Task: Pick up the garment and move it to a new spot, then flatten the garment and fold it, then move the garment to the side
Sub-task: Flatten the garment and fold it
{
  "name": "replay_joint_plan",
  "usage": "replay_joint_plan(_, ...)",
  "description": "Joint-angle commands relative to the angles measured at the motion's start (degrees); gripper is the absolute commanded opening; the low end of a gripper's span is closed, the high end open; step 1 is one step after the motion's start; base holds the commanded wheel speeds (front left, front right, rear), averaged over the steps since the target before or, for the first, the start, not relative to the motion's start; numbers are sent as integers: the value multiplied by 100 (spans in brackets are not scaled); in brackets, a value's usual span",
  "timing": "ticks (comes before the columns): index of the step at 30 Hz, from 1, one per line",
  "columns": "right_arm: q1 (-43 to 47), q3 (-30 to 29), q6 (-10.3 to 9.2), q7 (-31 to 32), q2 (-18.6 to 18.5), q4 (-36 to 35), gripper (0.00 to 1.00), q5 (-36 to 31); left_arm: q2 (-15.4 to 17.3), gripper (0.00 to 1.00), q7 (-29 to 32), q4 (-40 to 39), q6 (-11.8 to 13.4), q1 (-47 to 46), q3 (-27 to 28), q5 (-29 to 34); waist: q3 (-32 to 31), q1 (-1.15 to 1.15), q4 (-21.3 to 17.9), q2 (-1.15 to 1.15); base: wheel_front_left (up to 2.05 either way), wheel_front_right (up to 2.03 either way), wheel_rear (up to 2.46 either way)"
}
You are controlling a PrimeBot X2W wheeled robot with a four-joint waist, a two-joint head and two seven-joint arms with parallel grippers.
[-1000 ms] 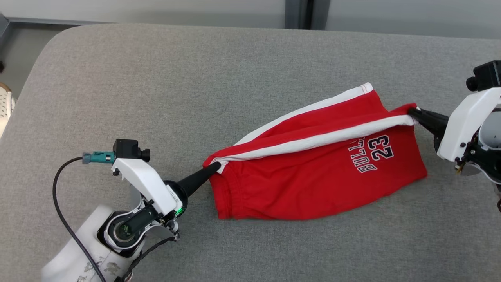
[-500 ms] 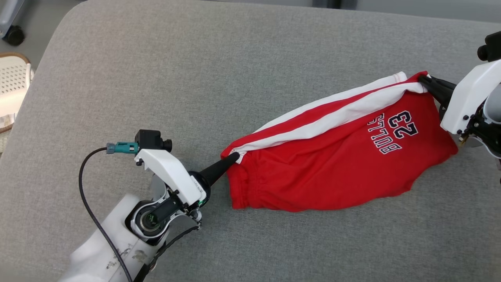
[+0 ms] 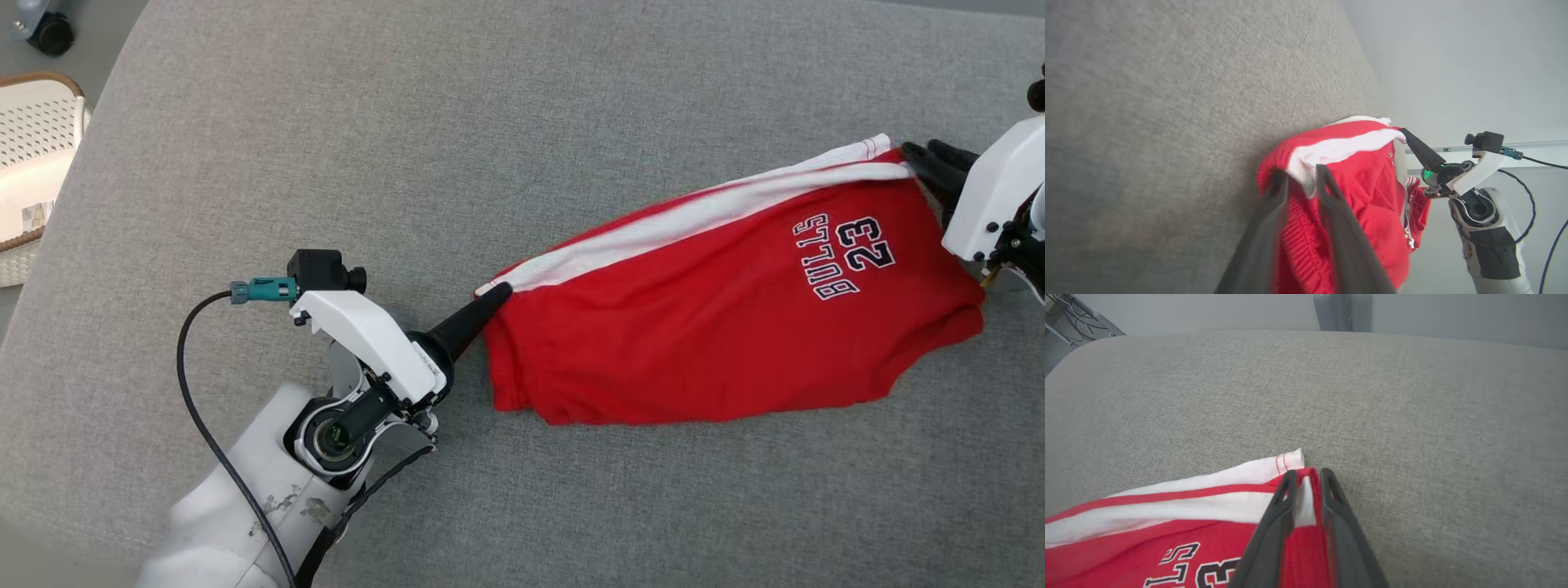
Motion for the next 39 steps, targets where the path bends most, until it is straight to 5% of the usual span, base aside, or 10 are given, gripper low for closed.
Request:
replay_joint_plan(1,-89,-14,1,-94,-20,13,100,-43,15,100,-25,45,-21,-97,7,71,1,0,-3,0,0,0,0)
replay_joint_plan(16,-204,-21,1,-1798,162,862,100,-542,118,100,-353,126,-51,-83,-38,408,-404,0,-197,0,0,0,0)
replay_joint_plan(24,220,-5,1,-2945,349,777,100,-749,552,100,-1411,-31,10,74,-197,1402,-989,0,-514,0,0,0,0)
replay_joint_plan(31,612,-90,1,-3676,380,520,100,-1276,866,100,-2567,-152,490,207,-372,2488,-1425,0,-774,0,0,0,0)
replay_joint_plan(35,1038,-702,1,-3812,490,122,100,-1732,1039,100,-3081,-163,1168,359,-436,3482,-1678,0,-932,0,0,0,0)
replay_joint_plan(39,1840,-1557,1,-3798,703,-887,100,-2748,916,100,-3137,-584,1625,702,254,4199,-1830,0,-1040,0,0,0,0)
